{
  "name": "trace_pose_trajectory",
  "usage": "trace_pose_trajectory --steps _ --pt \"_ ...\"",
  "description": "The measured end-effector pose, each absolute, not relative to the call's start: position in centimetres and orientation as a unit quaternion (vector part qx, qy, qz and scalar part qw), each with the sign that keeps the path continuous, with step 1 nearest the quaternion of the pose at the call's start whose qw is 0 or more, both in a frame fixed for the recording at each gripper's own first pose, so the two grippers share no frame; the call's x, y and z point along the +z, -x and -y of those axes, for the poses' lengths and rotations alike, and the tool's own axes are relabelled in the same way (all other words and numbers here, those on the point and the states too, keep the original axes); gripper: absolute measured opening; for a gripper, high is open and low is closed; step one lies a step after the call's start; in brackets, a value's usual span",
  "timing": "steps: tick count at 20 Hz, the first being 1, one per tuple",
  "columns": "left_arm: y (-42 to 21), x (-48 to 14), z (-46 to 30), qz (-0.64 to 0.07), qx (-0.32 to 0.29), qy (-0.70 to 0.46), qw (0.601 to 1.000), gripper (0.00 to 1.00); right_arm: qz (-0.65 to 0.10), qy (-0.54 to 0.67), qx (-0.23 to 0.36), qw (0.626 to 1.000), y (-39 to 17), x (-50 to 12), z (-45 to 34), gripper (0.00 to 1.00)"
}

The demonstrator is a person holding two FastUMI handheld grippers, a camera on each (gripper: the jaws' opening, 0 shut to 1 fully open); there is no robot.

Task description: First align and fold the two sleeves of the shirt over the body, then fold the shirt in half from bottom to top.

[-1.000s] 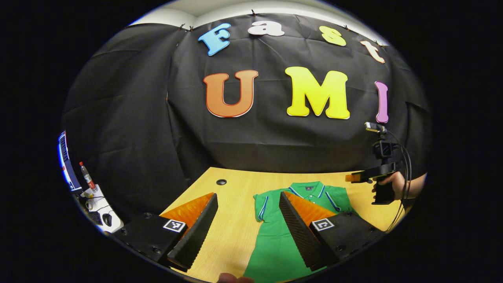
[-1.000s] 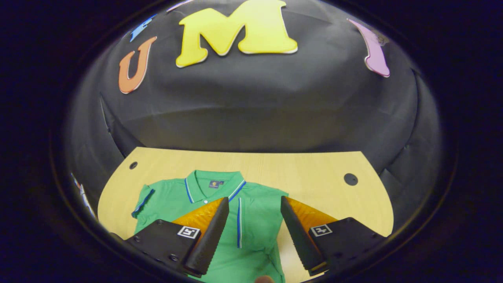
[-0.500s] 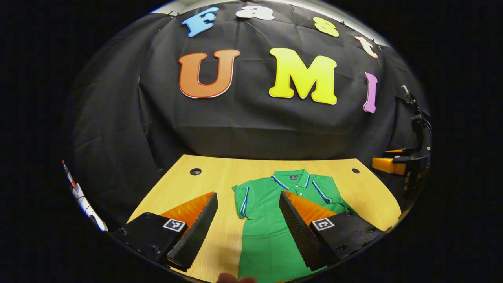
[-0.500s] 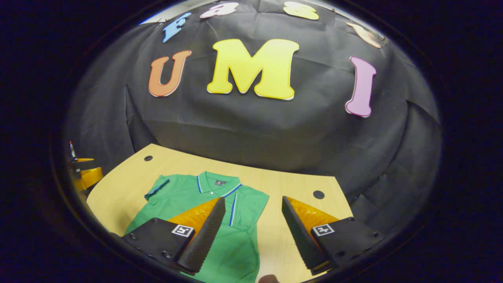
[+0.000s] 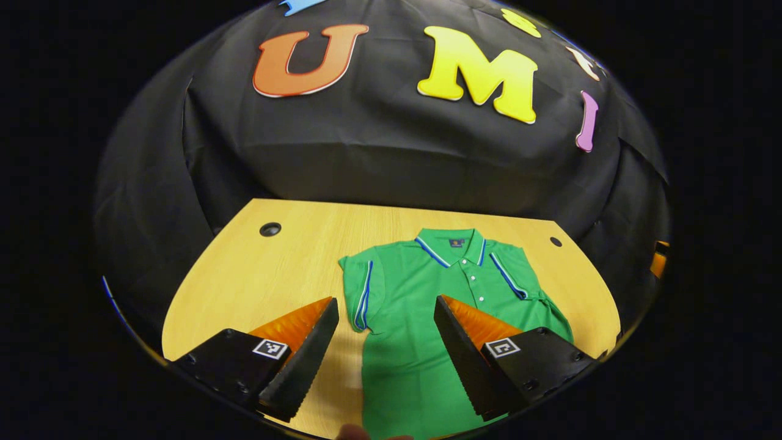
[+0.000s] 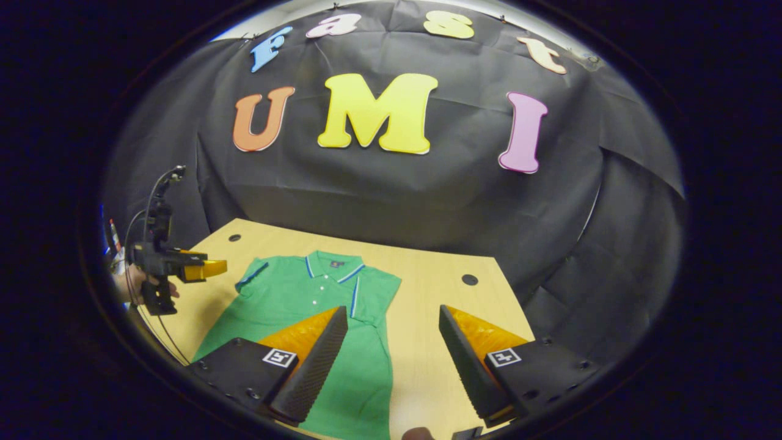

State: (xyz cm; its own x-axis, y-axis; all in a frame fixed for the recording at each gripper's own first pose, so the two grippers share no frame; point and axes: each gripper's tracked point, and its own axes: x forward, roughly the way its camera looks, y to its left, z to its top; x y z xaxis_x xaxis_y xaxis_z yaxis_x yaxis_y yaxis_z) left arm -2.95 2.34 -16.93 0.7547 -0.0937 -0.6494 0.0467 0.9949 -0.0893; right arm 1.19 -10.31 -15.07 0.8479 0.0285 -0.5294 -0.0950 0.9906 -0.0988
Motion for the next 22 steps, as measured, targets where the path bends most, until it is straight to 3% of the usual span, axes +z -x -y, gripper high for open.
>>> trace_pose_trajectory --steps 14,18,21,22 --pt "1.8 -22.1 -6.3 -0.41 -0.008 -0.055 0.91 1.0 -0.321 0.019 -0.021 0.947 2.3 -17.5 15.2 0.96" --pt "1.8 -22.7 -6.6 -0.425 -0.015 -0.068 0.902 0.88 -0.335 0.012 -0.024 0.942 2.2 -18.5 15.6 0.96" --pt "1.6 -23.1 -6.2 -0.427 -0.029 -0.073 0.901 0.67 -0.337 0.016 -0.026 0.941 2.0 -18.9 15.8 0.96" --pt "1.6 -23.1 -5.9 -0.427 -0.036 -0.068 0.901 0.67 -0.335 0.019 -0.025 0.942 1.8 -18.9 15.6 0.96"
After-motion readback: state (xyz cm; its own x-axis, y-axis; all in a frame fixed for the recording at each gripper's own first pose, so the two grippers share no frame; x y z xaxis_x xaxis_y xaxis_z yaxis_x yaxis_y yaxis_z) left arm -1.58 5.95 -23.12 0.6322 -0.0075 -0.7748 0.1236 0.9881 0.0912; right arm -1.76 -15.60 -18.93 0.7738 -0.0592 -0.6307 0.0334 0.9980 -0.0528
